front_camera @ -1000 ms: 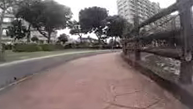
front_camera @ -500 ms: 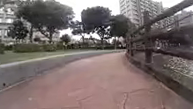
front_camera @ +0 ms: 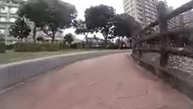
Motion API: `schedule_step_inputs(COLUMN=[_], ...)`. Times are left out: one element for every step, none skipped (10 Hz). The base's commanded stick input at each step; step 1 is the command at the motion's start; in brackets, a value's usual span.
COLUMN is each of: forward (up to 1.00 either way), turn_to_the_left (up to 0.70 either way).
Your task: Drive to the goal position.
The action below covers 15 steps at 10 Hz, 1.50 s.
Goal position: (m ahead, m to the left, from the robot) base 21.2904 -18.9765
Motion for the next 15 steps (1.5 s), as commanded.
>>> schedule_step_inputs(forward=[1.0, 1.0, 1.0, 1.0, 1.0, 1.0, 1.0, 1.0, 1.0, 1.0, 1.0, 1.0, 1.0, 1.0, 1.0], turn_to_the_left=[0.0, 0.0, 0.0, 0.0, 0.0, 0.0, 0.0, -0.4, -0.4, -0.4, -0.4, -0.4, -0.39, -0.34, -0.19])
